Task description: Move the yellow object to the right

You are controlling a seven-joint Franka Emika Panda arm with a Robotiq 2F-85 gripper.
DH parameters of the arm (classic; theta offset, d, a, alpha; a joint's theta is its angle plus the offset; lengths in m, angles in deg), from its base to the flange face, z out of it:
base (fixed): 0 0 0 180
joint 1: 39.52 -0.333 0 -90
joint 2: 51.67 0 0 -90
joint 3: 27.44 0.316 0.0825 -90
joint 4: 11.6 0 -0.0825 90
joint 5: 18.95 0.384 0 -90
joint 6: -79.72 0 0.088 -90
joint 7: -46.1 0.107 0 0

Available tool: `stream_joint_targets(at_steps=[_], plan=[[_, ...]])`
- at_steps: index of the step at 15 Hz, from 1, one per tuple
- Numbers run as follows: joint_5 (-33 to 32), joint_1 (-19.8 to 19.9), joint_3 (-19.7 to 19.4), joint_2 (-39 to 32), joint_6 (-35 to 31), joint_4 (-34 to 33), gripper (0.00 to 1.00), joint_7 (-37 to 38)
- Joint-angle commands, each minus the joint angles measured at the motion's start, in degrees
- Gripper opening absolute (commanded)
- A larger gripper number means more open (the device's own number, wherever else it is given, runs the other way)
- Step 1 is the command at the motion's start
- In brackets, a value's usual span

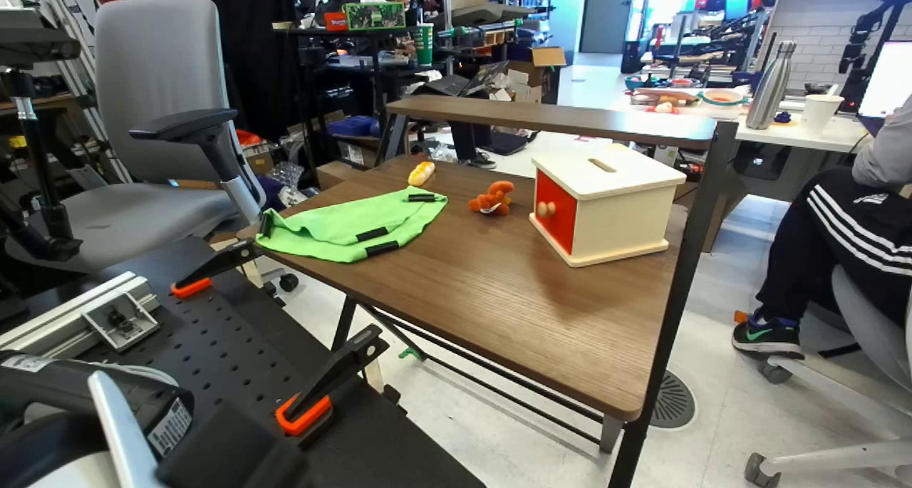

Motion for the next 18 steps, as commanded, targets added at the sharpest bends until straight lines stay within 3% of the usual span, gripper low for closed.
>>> stream_joint_targets(at_steps=[1,4,9,14,18], plan=[[-0.05,-0.80,0.82,-1.82,-5.63,0.68,1.00,3.66],[-0.18,-1.37,2.72,-5.69,-13.67,0.83,1.00,6.73],[-1.41,-3.46,7.00,-20.19,-26.00,-3.81,1.00,11.01],[-6.84,-5.07,9.92,-37.57,-36.74,-13.54,1.00,14.99],[-10.87,-7.23,9.23,-50.56,-43.65,-23.18,1.00,15.43]])
